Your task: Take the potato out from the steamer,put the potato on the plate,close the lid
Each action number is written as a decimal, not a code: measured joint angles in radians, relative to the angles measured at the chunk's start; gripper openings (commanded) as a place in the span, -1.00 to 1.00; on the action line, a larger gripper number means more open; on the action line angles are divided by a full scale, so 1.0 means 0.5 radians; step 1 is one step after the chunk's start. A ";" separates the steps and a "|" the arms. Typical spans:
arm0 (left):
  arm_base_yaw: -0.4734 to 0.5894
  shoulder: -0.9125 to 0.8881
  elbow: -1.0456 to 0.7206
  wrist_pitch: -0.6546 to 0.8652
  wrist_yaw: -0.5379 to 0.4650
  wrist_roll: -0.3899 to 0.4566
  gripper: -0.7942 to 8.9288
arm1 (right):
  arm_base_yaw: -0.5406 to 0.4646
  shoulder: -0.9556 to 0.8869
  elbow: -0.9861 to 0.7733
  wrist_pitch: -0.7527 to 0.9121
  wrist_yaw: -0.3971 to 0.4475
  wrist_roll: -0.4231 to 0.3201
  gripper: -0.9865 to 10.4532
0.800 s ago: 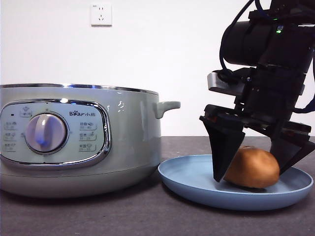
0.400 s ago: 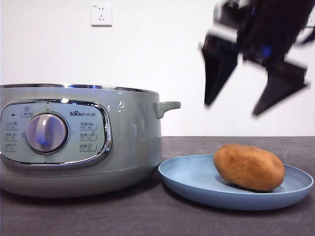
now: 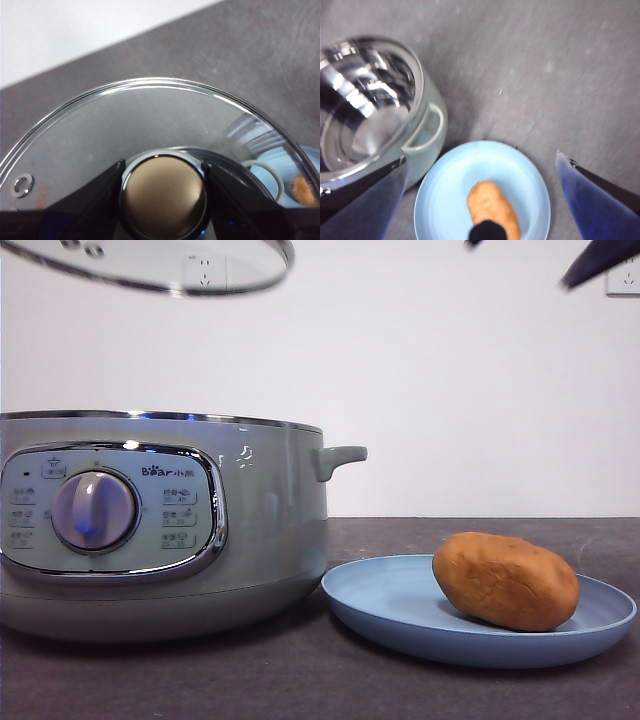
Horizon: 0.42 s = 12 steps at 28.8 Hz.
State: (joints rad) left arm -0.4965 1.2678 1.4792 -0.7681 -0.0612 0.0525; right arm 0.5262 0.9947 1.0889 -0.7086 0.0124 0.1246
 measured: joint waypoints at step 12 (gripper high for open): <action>0.002 0.204 -0.228 0.222 0.140 -0.036 -0.85 | 0.000 -0.333 0.000 -0.121 0.238 0.000 0.05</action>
State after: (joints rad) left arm -0.4957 1.3697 1.3651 -0.6571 0.0086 0.0345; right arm 0.5262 0.8284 1.0889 -0.7692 0.1314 0.1246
